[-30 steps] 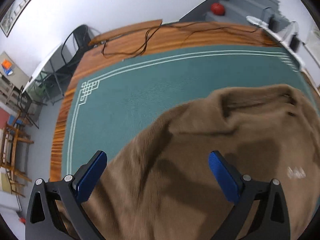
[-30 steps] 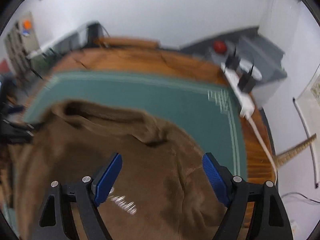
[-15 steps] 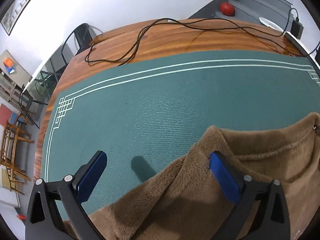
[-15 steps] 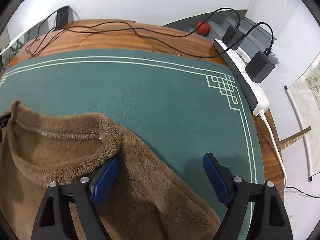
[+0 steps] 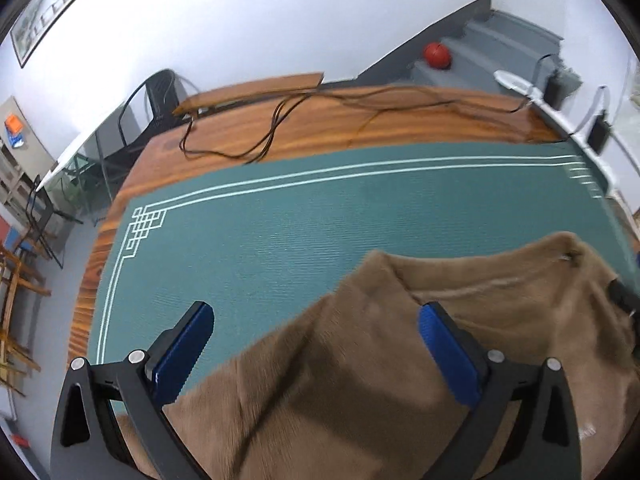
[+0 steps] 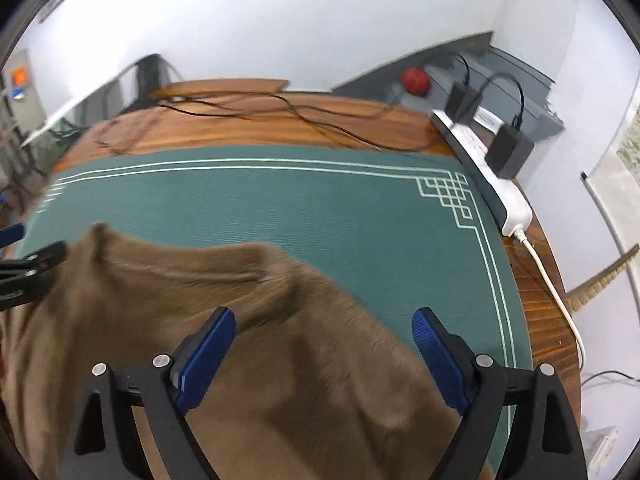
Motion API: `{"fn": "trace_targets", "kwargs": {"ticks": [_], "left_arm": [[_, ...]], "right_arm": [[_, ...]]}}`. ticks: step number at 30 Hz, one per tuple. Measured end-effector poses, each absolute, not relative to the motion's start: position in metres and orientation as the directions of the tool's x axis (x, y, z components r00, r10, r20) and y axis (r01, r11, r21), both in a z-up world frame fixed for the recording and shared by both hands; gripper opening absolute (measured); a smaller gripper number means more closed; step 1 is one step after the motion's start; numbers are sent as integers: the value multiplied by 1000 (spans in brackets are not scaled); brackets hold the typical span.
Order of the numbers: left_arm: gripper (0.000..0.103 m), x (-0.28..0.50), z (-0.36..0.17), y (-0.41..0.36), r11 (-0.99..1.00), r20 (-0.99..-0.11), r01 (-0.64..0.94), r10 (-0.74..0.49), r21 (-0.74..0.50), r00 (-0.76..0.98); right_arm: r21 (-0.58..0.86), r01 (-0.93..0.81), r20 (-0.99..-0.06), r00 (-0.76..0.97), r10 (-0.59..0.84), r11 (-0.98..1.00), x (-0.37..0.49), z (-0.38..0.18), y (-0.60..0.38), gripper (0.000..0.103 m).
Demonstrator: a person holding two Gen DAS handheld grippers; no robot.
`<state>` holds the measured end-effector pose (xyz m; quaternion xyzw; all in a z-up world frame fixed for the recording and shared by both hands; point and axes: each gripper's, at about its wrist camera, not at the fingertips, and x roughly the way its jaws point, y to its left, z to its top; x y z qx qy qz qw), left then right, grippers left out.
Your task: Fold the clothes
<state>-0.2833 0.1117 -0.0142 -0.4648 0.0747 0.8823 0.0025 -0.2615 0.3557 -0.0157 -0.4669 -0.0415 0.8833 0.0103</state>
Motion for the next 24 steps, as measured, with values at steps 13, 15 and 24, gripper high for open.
{"fn": "trace_targets", "kwargs": {"ticks": [13,15,24], "left_arm": [[103,-141,62,133,-981,-718,-87,-66,173,-693],[103,-122,66,133,-984,-717,-71,-68,163,-694],[103,-46,45,137,-993,-789,-45,-62,113,-611]], "right_arm": [[0,80,-830,-556,-45,-997,-115,0,330,91],[13,83,-842,-537,-55,-996,-91,-5,331,91],[71,89,-901,-421,-102,-994,7,-48,334,91]]}}
